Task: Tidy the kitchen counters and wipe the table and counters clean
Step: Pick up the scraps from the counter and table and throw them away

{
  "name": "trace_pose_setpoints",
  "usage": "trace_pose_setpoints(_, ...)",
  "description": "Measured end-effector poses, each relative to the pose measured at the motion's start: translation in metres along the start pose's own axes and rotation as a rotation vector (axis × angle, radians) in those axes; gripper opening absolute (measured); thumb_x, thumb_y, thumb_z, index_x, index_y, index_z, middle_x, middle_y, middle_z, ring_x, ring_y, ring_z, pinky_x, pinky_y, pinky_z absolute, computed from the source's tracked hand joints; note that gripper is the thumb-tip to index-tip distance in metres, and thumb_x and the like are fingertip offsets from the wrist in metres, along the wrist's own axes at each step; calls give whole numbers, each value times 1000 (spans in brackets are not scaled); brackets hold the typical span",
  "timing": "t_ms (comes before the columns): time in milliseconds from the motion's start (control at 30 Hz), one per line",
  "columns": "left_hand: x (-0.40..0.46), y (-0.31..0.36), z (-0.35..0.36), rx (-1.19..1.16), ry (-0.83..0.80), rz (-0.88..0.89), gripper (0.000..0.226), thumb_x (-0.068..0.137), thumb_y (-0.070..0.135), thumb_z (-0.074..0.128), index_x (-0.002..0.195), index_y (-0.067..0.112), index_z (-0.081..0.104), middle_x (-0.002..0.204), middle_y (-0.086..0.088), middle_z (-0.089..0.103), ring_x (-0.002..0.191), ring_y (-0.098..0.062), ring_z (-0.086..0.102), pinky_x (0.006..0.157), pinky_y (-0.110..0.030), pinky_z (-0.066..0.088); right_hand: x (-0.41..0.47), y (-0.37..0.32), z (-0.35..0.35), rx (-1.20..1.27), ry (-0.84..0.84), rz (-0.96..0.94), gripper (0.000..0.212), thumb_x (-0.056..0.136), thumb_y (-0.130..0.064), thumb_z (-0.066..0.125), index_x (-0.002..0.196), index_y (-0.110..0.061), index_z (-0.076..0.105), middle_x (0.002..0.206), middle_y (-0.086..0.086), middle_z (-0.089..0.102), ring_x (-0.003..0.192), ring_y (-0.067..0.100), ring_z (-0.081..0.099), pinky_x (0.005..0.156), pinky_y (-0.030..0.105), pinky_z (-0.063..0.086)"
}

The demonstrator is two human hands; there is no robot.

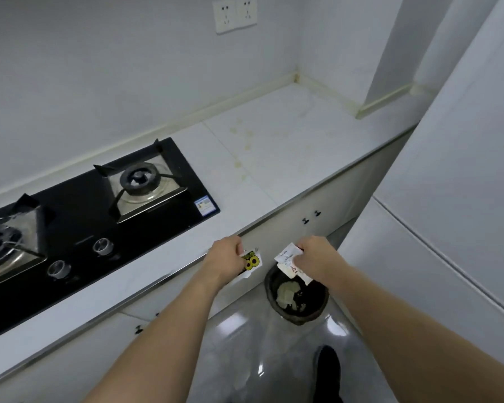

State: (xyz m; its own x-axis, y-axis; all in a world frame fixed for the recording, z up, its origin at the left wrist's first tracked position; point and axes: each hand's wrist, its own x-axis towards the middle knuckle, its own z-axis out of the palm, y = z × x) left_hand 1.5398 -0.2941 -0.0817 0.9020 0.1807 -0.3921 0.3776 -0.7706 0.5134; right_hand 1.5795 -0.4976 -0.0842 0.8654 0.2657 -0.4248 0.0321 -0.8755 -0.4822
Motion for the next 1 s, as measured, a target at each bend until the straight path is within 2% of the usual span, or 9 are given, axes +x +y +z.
trace_pose_setpoints(133, 36, 54, 24, -12, -5, -37, 21, 78, 4, 57, 69, 18, 43, 71, 0, 52, 69, -24, 53, 46, -22, 37, 40, 48, -39, 8, -22, -8, 22, 84, -4, 46, 66, -14, 40, 75, 3, 53, 66, 19, 49, 48, 24, 33)
trace_pose_setpoints(233, 56, 80, 41, -43, 18, -54, 24, 78, 4, 59, 68, 18, 41, 69, 0, 50, 63, -21, 48, 48, -25, 37, 65, 76, -53, 33, -50, -3, 15, 84, -6, 47, 72, -15, 45, 89, 6, 60, 75, 21, 54, 55, 24, 36)
trace_pose_setpoints(333, 80, 95, 67, -107, -5, -103, 24, 76, 5, 61, 69, 17, 42, 67, 0, 50, 59, -20, 47, 48, -31, 43, 94, 101, -64, 29, -85, 35, 19, 83, -4, 47, 67, -13, 42, 78, 1, 51, 72, 20, 50, 55, 24, 33)
trace_pose_setpoints(467, 106, 97, 104, -200, -40, -190, 22, 77, 5, 62, 71, 17, 45, 68, 0, 50, 57, -19, 48, 47, -32, 47, 124, 127, -53, -23, -102, 64, 28, 81, -3, 48, 61, -17, 35, 80, 2, 47, 78, 21, 48, 64, 24, 33)
trace_pose_setpoints(633, 167, 63, 181, -223, -84, -304, 12, 79, 7, 61, 78, 15, 52, 71, -1, 55, 62, -24, 56, 55, -34, 53, 179, 175, 13, -13, -182, 192, 30, 84, -2, 47, 61, -17, 34, 74, -1, 44, 83, 21, 51, 66, 24, 35)
trace_pose_setpoints(733, 207, 34, 248, -209, -83, -353, 13, 79, 7, 58, 76, 16, 50, 70, -2, 55, 64, -26, 56, 56, -33, 51, 217, 215, 70, -14, -222, 242, 22, 86, -3, 48, 67, -15, 43, 94, 8, 59, 96, 26, 60, 72, 26, 42)
trace_pose_setpoints(800, 241, 8, 309, -223, -90, -381, 14, 79, 6, 56, 75, 16, 47, 67, 0, 53, 71, -28, 58, 58, -31, 48, 250, 249, 120, -33, -232, 259, 13, 87, -3, 48, 85, -8, 59, 108, 12, 63, 102, 29, 61, 79, 28, 46)
trace_pose_setpoints(867, 264, -15, 356, -230, -83, -404, 15, 79, 6, 55, 73, 15, 46, 66, 1, 51, 74, -30, 59, 60, -32, 49, 273, 272, 159, -54, -241, 266, 22, 88, -3, 48, 105, -3, 62, 113, 14, 64, 105, 29, 61, 82, 29, 48)
trace_pose_setpoints(1000, 307, -57, 439, -216, -89, -429, 11, 83, 10, 56, 79, 17, 49, 78, -3, 58, 79, -29, 59, 62, -29, 43, 317, 317, 234, -135, -317, 234, 21, 90, -4, 50, 107, -1, 62, 115, 14, 63, 107, 28, 60, 84, 30, 48)
